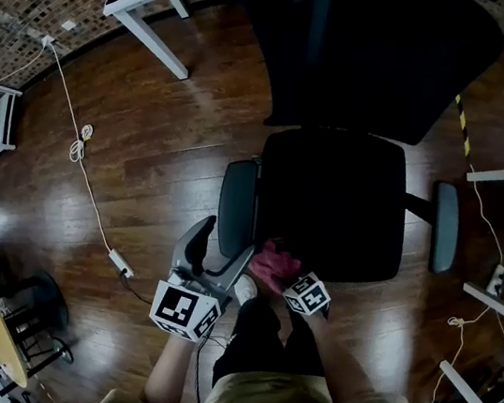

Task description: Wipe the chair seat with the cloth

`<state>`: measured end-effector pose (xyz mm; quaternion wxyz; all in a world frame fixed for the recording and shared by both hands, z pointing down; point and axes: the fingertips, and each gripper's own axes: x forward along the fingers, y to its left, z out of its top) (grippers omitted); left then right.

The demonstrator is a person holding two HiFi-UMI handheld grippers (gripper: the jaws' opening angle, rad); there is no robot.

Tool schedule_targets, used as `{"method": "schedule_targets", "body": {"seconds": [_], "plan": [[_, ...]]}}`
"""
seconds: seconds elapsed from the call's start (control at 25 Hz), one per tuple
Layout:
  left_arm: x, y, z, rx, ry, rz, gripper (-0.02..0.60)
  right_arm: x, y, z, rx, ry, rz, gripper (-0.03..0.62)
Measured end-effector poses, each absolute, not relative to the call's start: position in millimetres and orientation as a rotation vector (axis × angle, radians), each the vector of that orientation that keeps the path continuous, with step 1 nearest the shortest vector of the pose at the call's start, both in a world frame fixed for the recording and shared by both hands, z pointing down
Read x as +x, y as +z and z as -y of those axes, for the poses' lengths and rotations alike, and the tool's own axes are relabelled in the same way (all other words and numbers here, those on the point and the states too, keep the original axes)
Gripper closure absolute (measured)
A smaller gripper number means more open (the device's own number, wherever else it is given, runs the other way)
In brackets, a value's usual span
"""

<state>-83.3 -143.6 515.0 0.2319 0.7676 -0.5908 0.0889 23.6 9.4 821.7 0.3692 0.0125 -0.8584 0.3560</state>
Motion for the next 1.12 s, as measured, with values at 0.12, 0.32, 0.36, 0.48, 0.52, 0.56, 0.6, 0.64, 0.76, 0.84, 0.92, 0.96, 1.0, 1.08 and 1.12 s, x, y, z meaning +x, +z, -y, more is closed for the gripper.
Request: {"method": "schedule_targets", "body": {"seconds": [0.12,0.32,0.36,0.48,0.52,0.56,0.6,0.64,0.76,0.84,0.92,0.96,1.0,1.08,1.12], "plan": [[-93,517,140,2.126,0.286,1.622,0.259,-29,844,-18,-0.090,0.881,2.162,0.574],[-108,528,126,2.112,0.294,1.595,0.259,53,879,21,-0.009,0.807,2.049,0.574],[-109,529,126,2.106,0.286,1.594,0.259,89,885,32,0.045,0.786,2.007,0.574],[-95,531,129,2.119,0.268,1.562,0.259,212,886,76,0.277,0.812,1.876,0.574],[-88,532,131,2.132,0.266,1.545,0.259,252,882,91,0.353,0.810,1.826,0.574],[-83,533,132,2.143,0.264,1.530,0.259,289,880,103,0.406,0.781,1.769,0.574],[-79,535,133,2.150,0.262,1.519,0.259,320,879,112,0.429,0.734,1.709,0.574],[-76,537,134,2.153,0.258,1.511,0.259,346,878,120,0.432,0.677,1.648,0.574],[-69,539,137,2.161,0.258,1.497,0.259,400,863,150,0.462,0.486,1.434,0.573],[-67,535,138,2.173,0.268,1.496,0.259,418,854,158,0.509,0.440,1.308,0.574],[-71,532,136,2.170,0.268,1.512,0.259,395,853,150,0.517,0.482,1.357,0.574],[-74,532,134,2.159,0.261,1.524,0.259,361,853,140,0.499,0.549,1.477,0.574],[-79,531,133,2.145,0.252,1.538,0.259,315,851,125,0.461,0.644,1.635,0.574],[-85,531,131,2.125,0.235,1.556,0.259,210,843,86,0.319,0.811,1.903,0.574],[-86,530,131,2.120,0.231,1.559,0.259,162,839,62,0.223,0.849,1.974,0.574]]}}
